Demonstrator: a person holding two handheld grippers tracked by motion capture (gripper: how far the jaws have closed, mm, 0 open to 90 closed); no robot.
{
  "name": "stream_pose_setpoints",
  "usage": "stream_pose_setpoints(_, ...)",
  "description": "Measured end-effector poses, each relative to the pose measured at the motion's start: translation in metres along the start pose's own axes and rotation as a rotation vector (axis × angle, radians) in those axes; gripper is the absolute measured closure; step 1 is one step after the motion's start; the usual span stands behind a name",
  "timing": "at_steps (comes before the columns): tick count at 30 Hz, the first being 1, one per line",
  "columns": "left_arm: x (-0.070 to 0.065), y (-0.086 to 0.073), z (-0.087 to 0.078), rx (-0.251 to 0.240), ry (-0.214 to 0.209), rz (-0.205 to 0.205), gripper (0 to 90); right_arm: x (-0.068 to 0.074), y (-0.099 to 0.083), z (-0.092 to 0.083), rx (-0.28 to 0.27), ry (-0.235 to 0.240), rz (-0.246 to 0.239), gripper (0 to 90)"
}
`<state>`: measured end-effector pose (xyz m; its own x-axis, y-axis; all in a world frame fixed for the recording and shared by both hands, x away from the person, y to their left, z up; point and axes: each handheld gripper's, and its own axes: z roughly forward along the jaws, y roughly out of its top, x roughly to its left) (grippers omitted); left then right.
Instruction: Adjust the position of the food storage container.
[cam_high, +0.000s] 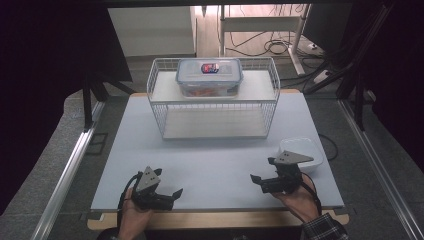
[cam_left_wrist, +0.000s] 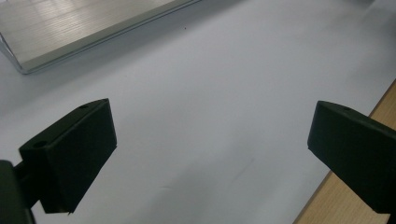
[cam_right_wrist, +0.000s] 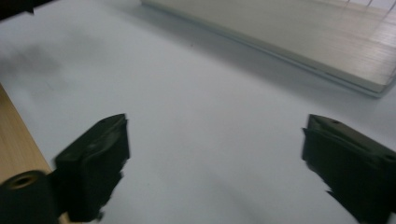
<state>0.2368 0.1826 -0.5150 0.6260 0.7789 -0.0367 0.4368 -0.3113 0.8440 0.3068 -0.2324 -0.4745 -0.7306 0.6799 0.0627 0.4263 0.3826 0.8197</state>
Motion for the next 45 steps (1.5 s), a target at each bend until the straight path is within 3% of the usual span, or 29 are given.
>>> stream_pose_setpoints(1,0.000,0.000,0.000,0.000,0.000,-0.001,1.0,-0.003,0.003,-0.006,-0.009,-0.028,-0.023,25.5)
stream_pose_setpoints(2,0.000,0.000,0.000,0.001,-0.002,-0.001,1.0,-0.003,0.003,-0.006,-0.009,-0.028,-0.023,25.5)
stream_pose_setpoints(4,0.000,0.000,0.001,0.006,-0.009,0.001,1.4,-0.013,0.006,-0.013,-0.006,-0.074,-0.036,42.5)
stream_pose_setpoints(5,0.000,0.000,0.002,0.010,-0.011,0.003,1.4,-0.013,0.006,-0.013,-0.006,-0.074,-0.036,42.5)
stream_pose_setpoints(7,-0.001,0.000,0.003,0.015,-0.014,0.006,1.7,-0.028,0.006,-0.018,0.002,-0.107,-0.035,60.9)
stream_pose_setpoints(8,-0.001,0.000,0.003,0.015,-0.014,0.008,1.7,-0.028,0.006,-0.018,0.002,-0.107,-0.035,60.9)
stream_pose_setpoints(9,0.000,0.000,0.003,0.016,-0.016,0.008,1.8,-0.033,0.005,-0.021,0.009,-0.116,-0.029,66.6)
stream_pose_setpoints(10,0.000,0.000,0.003,0.017,-0.017,0.007,1.9,-0.045,0.005,-0.026,0.015,-0.149,-0.010,78.3)
stream_pose_setpoints(11,0.000,-0.001,0.003,0.018,-0.018,0.006,1.9,-0.045,0.005,-0.026,0.015,-0.149,-0.010,78.3)
stream_pose_setpoints(12,0.000,-0.001,0.003,0.019,-0.019,0.004,2.0,-0.055,0.004,-0.030,0.006,-0.160,0.009,81.9)
stream_pose_setpoints(13,0.000,-0.001,0.003,0.017,-0.021,0.000,2.1,-0.060,0.004,-0.033,-0.001,-0.175,0.016,89.5)
stream_pose_setpoints(22,0.002,-0.001,0.005,0.024,-0.027,-0.005,2.3,-0.098,0.000,-0.053,-0.028,-0.294,0.080,89.9)
stream_pose_setpoints(23,0.002,-0.001,0.005,0.026,-0.027,-0.005,2.3,-0.106,-0.003,-0.058,-0.034,-0.326,0.088,89.9)
stream_pose_setpoints(26,0.002,-0.001,0.006,0.030,-0.027,-0.004,2.3,-0.112,-0.005,-0.061,-0.034,-0.350,0.097,89.9)
stream_pose_setpoints(29,0.002,-0.002,0.007,0.033,-0.029,-0.004,2.3,-0.124,-0.011,-0.067,-0.024,-0.404,0.126,89.8)
stream_pose_setpoints(38,0.002,-0.002,0.008,0.036,-0.032,-0.007,2.3,-0.144,-0.021,-0.074,-0.015,-0.451,0.169,89.9)
stream_pose_setpoints(45,0.002,-0.002,0.008,0.035,-0.040,-0.007,2.3,-0.157,-0.029,-0.068,0.028,-0.449,0.180,89.8)
